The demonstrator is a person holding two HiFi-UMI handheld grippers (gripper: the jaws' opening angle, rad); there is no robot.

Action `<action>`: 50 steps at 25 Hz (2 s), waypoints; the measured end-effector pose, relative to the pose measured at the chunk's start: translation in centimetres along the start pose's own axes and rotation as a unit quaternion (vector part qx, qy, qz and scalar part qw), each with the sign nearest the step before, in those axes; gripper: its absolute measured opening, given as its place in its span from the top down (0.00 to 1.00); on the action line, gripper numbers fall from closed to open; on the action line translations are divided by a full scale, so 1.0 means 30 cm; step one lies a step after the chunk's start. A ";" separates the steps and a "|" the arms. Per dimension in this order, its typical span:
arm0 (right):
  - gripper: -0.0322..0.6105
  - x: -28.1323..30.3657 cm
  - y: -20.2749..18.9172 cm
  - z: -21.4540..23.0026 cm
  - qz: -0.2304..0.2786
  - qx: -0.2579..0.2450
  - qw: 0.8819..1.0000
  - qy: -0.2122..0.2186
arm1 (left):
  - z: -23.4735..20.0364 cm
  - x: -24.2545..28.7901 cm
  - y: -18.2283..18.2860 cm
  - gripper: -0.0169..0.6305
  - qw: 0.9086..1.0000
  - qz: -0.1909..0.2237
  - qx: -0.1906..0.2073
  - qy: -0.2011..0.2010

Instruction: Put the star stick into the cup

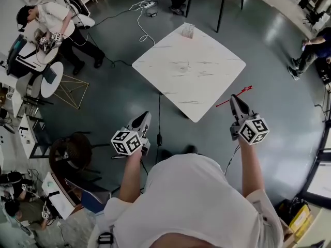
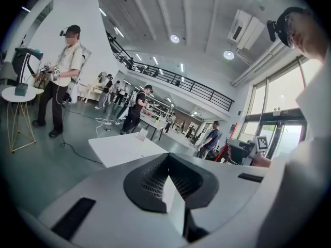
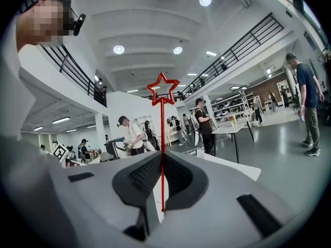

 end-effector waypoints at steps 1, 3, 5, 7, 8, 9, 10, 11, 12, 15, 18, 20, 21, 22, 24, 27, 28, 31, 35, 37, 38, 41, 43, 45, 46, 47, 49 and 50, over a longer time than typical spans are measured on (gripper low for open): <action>0.91 -0.002 0.003 0.006 -0.001 0.000 1.000 0.002 | 0.006 0.001 -0.001 0.95 1.000 0.001 -0.001 0.002; 0.91 -0.004 0.012 0.021 -0.003 -0.001 1.000 0.007 | 0.024 0.007 -0.001 0.95 1.000 0.005 -0.002 0.007; 0.91 -0.006 0.019 0.039 -0.005 -0.004 1.000 0.014 | 0.043 0.019 -0.005 0.95 1.000 0.010 -0.001 0.011; 0.91 -0.008 0.023 0.058 -0.007 -0.009 1.000 0.020 | 0.060 0.032 -0.013 0.95 1.000 0.013 -0.001 0.015; 0.91 -0.009 0.024 0.068 -0.008 -0.011 1.000 0.023 | 0.068 0.039 -0.018 0.95 1.000 0.014 -0.001 0.017; 0.91 -0.011 0.024 0.079 -0.010 -0.011 1.000 0.027 | 0.076 0.046 -0.023 0.95 1.000 0.014 -0.001 0.019; 0.91 -0.012 0.025 0.091 -0.011 -0.011 0.999 0.030 | 0.085 0.054 -0.029 0.95 1.000 0.015 0.000 0.021; 0.91 -0.015 0.024 0.104 -0.014 -0.012 0.999 0.033 | 0.095 0.061 -0.035 0.95 1.000 0.015 0.000 0.024; 0.91 -0.017 0.024 0.116 -0.016 -0.013 0.999 0.036 | 0.105 0.068 -0.040 0.95 1.000 0.016 0.001 0.026; 0.91 -0.019 0.018 0.153 -0.024 -0.015 0.999 0.045 | 0.127 0.089 -0.053 0.95 0.999 0.020 0.002 0.035; 0.91 -0.021 0.010 0.196 -0.029 -0.015 0.998 0.051 | 0.147 0.120 -0.072 0.95 0.999 0.022 0.001 0.041; 0.91 -0.022 0.002 0.222 -0.034 -0.014 0.998 0.054 | 0.164 0.143 -0.084 0.95 0.999 0.024 0.000 0.042; 0.91 -0.022 -0.003 0.231 -0.036 -0.014 0.998 0.056 | 0.171 0.153 -0.090 0.95 0.999 0.024 0.000 0.042; 0.91 -0.022 -0.009 0.240 -0.038 -0.014 0.997 0.058 | 0.177 0.163 -0.098 0.95 0.999 0.023 -0.001 0.043; 0.91 -0.023 -0.021 0.256 -0.042 -0.013 0.997 0.060 | 0.185 0.179 -0.116 0.95 0.999 0.021 -0.004 0.044; 0.91 -0.022 -0.026 0.272 -0.042 -0.009 0.997 0.061 | 0.197 0.197 -0.127 0.95 0.999 0.017 -0.007 0.043; 0.91 -0.021 -0.026 0.276 -0.043 -0.008 0.997 0.061 | 0.201 0.203 -0.127 0.95 0.999 0.016 -0.007 0.043; 0.91 -0.003 -0.033 0.291 -0.045 -0.003 0.997 0.062 | 0.200 0.228 -0.117 0.95 0.999 0.013 -0.004 0.042; 0.91 0.040 -0.062 0.292 -0.055 0.007 0.997 0.060 | 0.175 0.240 -0.094 0.95 0.999 0.010 -0.005 0.043; 0.91 0.070 -0.070 0.278 -0.055 0.009 0.997 0.059 | 0.144 0.241 -0.078 0.95 0.999 0.007 -0.004 0.042; 0.91 0.086 -0.074 0.271 -0.054 0.011 0.997 0.057 | 0.126 0.243 -0.070 0.95 0.999 0.005 -0.004 0.040; 0.91 0.138 -0.087 0.243 -0.052 0.012 0.997 0.052 | 0.067 0.251 -0.044 0.95 0.999 0.001 -0.001 0.034; 0.91 0.177 -0.090 0.222 -0.054 0.012 0.997 0.047 | 0.021 0.264 -0.015 0.95 1.000 -0.002 -0.001 0.028; 0.91 0.216 -0.085 0.201 -0.054 0.013 0.998 0.039 | -0.025 0.283 0.019 0.95 1.000 -0.005 -0.002 0.019; 0.91 0.235 -0.081 0.189 -0.053 0.013 0.998 0.035 | -0.047 0.293 0.036 0.95 1.000 -0.008 -0.002 0.014; 0.91 0.255 -0.079 0.175 -0.053 0.013 0.998 0.031 | -0.069 0.304 0.052 0.95 1.000 -0.011 -0.002 0.009; 0.91 0.299 -0.078 0.148 -0.053 0.012 0.998 0.023 | -0.117 0.327 0.084 0.95 1.000 -0.016 -0.001 -0.002; 0.91 0.322 -0.080 0.135 -0.053 0.012 0.998 0.020 | -0.143 0.339 0.100 0.95 1.000 -0.019 0.000 -0.007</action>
Point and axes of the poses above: the fingertips, and each gripper's own axes: x forward along the fingers, z to its right, y out of its top, the point moved 8 cm from there along -x, backward along the fingers, and after that the axes turned 2 degrees about z, right-handed, at the moved point
